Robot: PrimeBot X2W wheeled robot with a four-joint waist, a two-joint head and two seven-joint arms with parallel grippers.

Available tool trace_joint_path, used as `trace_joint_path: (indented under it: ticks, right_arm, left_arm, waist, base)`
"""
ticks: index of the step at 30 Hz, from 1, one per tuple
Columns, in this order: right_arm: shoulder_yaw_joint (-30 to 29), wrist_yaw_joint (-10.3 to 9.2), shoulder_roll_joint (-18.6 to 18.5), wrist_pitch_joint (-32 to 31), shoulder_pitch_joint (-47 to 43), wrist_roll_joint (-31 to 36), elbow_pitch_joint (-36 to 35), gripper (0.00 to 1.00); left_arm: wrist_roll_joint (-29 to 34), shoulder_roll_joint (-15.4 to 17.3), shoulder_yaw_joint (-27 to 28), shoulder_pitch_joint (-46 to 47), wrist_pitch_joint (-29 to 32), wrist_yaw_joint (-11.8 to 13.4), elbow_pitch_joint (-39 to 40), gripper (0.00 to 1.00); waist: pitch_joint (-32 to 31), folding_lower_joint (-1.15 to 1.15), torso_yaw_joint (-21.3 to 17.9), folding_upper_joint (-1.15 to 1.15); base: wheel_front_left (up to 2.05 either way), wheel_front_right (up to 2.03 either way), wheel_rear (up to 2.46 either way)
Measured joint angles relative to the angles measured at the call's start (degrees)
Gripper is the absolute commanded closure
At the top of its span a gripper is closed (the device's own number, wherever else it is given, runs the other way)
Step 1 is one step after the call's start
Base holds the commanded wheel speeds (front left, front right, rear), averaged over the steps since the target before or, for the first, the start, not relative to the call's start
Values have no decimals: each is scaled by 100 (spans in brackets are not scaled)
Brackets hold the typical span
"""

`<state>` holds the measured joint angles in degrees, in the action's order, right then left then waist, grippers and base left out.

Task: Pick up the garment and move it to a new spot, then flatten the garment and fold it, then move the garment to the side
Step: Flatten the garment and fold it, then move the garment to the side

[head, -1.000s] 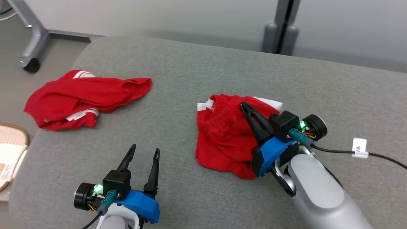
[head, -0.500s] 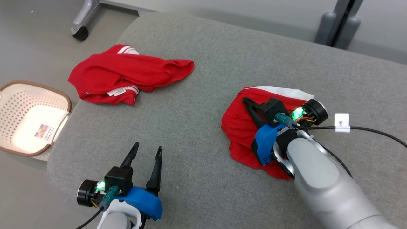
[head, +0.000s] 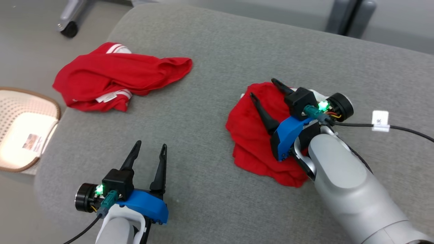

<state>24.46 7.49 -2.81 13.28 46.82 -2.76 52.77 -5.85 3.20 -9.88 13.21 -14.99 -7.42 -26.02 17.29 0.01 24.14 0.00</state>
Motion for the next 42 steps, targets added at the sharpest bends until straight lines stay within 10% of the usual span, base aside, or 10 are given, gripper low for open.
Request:
trace_joint_path:
  ticks: [18,42]
  right_arm:
    - [-2034,-1,-5,171,-2134,-143,-2664,0]
    - [-1997,-1,-2,172,-3721,-556,-2658,0]
  left_arm:
    - [377,182,417,4,0,175,399,0]
    - [482,216,660,-960,0,704,183,0]
  waist:
    - [-555,-1,-1470,-1]
    - [-1477,-1,-2287,-1]
  base:
    - [0,0,0]
    - [0,0,0]
